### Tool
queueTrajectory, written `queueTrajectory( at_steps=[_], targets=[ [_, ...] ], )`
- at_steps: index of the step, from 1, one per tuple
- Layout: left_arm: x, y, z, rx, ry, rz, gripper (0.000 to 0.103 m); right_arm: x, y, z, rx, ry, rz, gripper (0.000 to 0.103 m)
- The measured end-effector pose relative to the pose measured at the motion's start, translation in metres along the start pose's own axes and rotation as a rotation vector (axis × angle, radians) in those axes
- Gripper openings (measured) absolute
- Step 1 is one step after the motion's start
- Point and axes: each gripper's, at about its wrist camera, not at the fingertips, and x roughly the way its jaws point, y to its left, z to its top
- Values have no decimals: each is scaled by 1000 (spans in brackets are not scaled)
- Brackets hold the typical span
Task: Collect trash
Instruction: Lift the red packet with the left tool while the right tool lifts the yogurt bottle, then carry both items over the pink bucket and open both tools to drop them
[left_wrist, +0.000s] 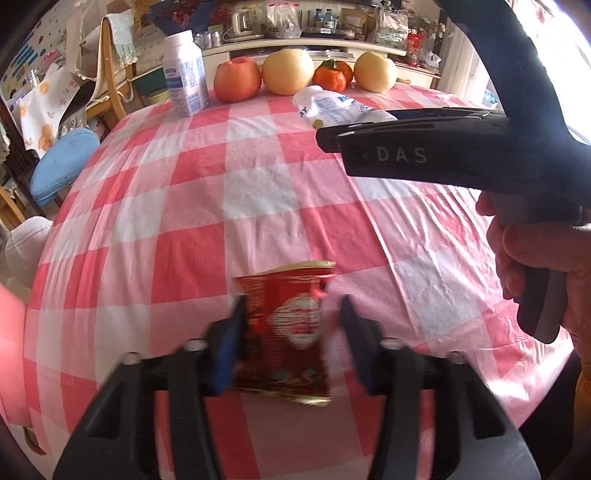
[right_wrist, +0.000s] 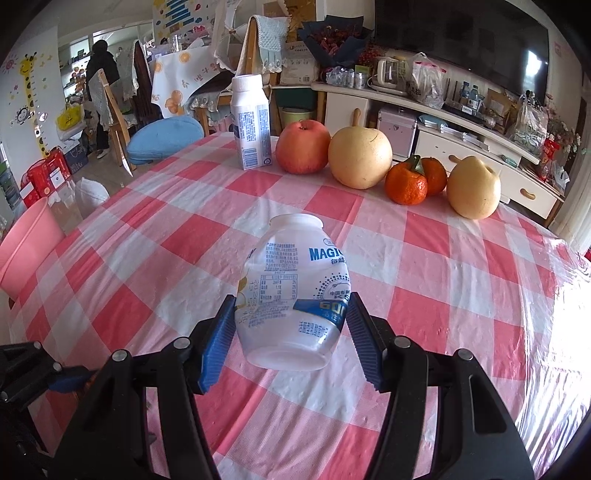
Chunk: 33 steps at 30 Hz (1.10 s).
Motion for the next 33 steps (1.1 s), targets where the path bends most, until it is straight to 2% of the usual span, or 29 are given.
queueTrajectory(
  at_steps=[5, 11, 18, 33],
  targets=[
    [-1, 5, 0, -16, 0, -20, 35, -5, 1, -3, 13, -2, -9, 61],
    [-5, 26, -2, -112, 7, -87, 34, -10, 1, -8, 47, -2, -11, 61],
    [-23, 55, -4, -207, -41, -132, 34, -23, 8, -13, 83, -14, 9, 61],
    [-85, 126, -12, -359, -189, -111, 34, -54, 63, -19, 57, -31, 102, 61]
  ],
)
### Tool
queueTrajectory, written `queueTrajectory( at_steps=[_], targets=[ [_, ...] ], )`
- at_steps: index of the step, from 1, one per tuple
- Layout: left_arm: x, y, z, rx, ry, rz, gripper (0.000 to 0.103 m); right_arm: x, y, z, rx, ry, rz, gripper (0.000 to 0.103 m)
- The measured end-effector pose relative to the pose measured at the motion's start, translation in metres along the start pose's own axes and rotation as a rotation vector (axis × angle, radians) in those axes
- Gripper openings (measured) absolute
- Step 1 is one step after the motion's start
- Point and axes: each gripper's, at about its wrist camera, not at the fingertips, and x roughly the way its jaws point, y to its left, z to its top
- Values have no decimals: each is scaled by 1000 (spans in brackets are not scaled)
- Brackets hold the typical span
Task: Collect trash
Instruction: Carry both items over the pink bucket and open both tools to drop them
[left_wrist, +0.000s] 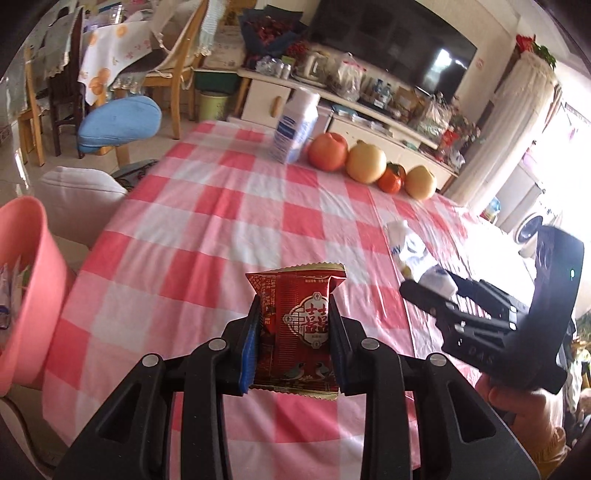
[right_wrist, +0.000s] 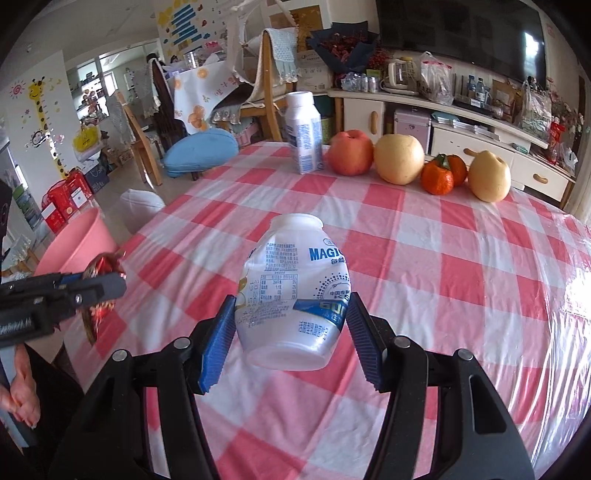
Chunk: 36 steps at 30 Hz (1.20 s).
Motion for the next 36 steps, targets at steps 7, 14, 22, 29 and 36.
queueTrajectory(
  at_steps=[7, 14, 22, 29, 36],
  targets=[
    [-35, 29, 10, -51, -78, 27, 34, -10, 41, 6, -38, -13, 57, 61],
    [-64, 67, 17, -137, -152, 49, 34, -12, 96, 18, -105, -22, 137, 61],
    [-107, 140, 27, -286, -266, 156, 34, -3, 170, 42, -197, -30, 243, 61],
    [-131, 216, 29, -451, -312, 234, 34, 18, 254, 68, -325, -27, 334, 61],
    [-127, 272, 20, -607, -295, 251, 47, 55, 321, 87, -372, -16, 420, 62]
  ],
)
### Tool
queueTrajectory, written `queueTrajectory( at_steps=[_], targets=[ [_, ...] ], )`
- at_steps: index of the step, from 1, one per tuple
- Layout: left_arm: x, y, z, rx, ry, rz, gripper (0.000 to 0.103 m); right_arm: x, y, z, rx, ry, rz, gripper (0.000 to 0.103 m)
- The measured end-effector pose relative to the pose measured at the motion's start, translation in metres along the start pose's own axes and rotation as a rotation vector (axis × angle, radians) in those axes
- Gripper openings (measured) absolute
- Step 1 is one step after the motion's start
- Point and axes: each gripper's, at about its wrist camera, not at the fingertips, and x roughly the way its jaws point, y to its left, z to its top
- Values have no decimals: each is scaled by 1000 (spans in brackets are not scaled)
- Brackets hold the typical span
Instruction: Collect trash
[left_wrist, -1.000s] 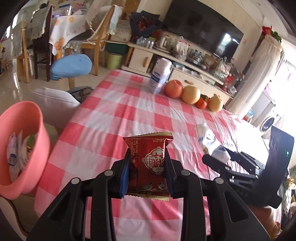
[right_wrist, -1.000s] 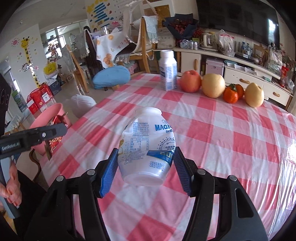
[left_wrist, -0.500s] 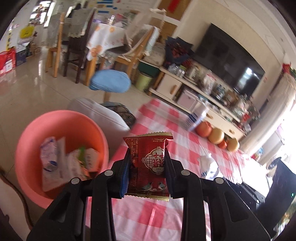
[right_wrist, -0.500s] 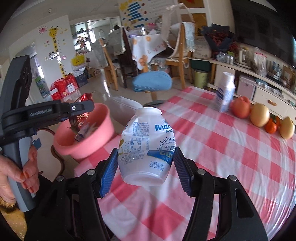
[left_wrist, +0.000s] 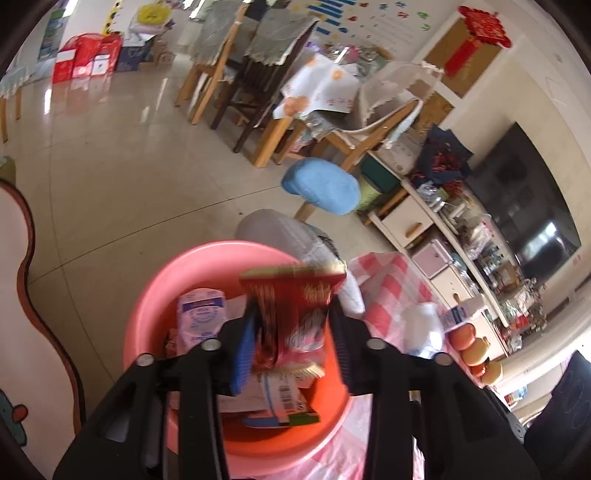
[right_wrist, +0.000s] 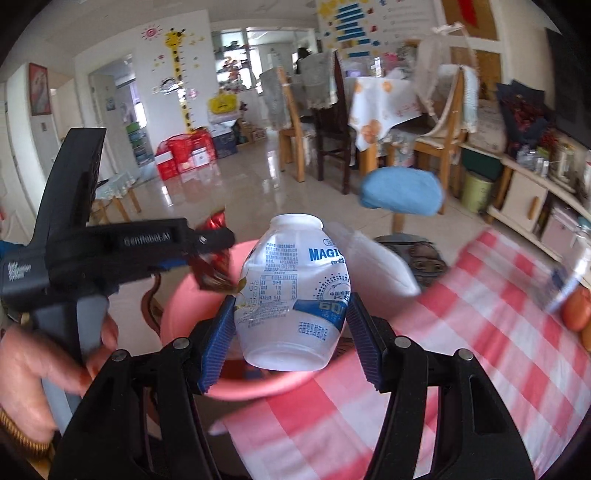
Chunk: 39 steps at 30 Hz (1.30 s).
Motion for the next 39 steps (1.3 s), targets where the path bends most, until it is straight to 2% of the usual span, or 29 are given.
queueTrajectory(
  at_steps=[2, 3, 6, 7, 11, 24, 33, 39],
  targets=[
    [2, 2, -1, 2, -5, 11, 68, 19, 3, 1, 3, 25, -8, 77],
    [1, 0, -1, 18, -18, 21, 71, 23, 3, 0, 10, 29, -28, 78],
    [-5, -7, -1, 69, -63, 41, 82, 17, -9, -12, 99, 2, 5, 79],
    [-7, -10, -2, 83, -76, 37, 88, 11, -13, -17, 118, -7, -9, 81],
    [-16, -30, -5, 168, -98, 51, 95, -16, -28, -37, 137, -31, -92, 85],
    [-40, -121, -41, 408, -149, -37, 95, -106, -75, -95, 215, -85, -317, 89],
    [-50, -190, -77, 557, -196, -39, 96, -163, -103, -102, 239, -163, -461, 93],
    [-54, -223, -100, 610, -208, -39, 96, -202, -119, -105, 266, -227, -527, 93]
  ],
)
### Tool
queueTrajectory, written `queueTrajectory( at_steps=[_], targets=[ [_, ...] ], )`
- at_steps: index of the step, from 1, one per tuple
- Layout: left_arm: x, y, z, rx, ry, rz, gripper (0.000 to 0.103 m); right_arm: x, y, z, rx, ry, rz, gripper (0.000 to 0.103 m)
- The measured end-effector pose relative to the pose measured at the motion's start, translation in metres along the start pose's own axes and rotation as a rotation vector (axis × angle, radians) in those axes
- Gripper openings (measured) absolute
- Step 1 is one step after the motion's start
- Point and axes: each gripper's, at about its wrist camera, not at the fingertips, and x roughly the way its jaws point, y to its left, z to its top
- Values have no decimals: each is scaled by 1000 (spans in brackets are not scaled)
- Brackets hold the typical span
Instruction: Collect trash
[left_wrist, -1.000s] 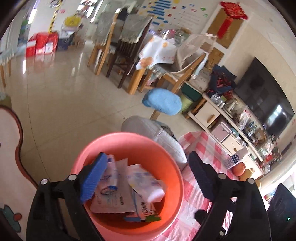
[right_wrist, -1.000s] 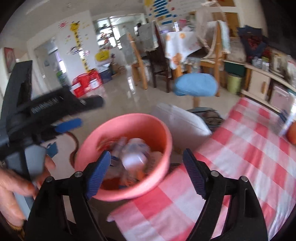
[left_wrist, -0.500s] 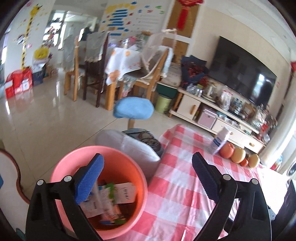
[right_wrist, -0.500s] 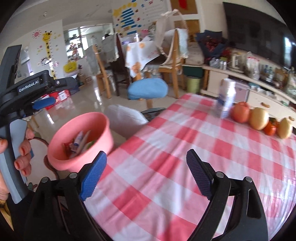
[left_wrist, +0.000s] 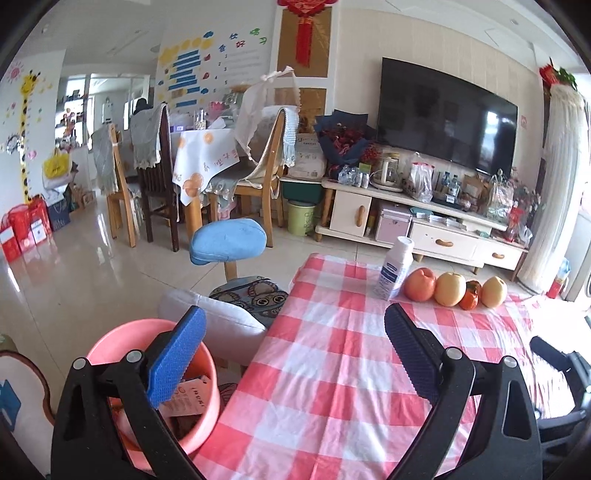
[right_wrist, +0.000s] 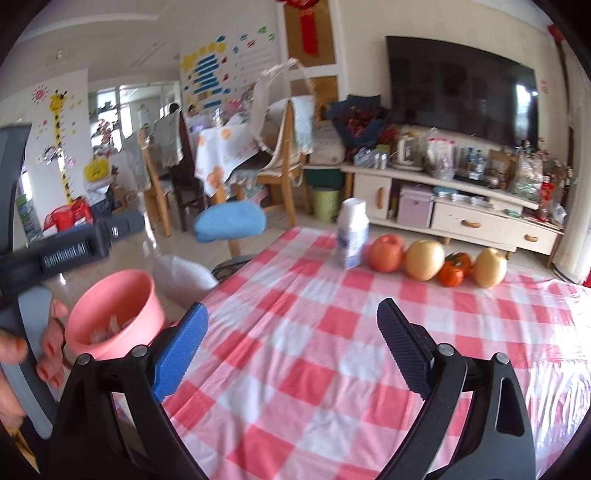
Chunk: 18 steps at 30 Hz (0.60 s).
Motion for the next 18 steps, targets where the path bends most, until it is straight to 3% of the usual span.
queueTrajectory(
  at_steps=[18],
  targets=[
    [-21, -85, -2, 77, -37, -51, 96, -61, -63, 8, 52, -121, -137, 95]
  ],
)
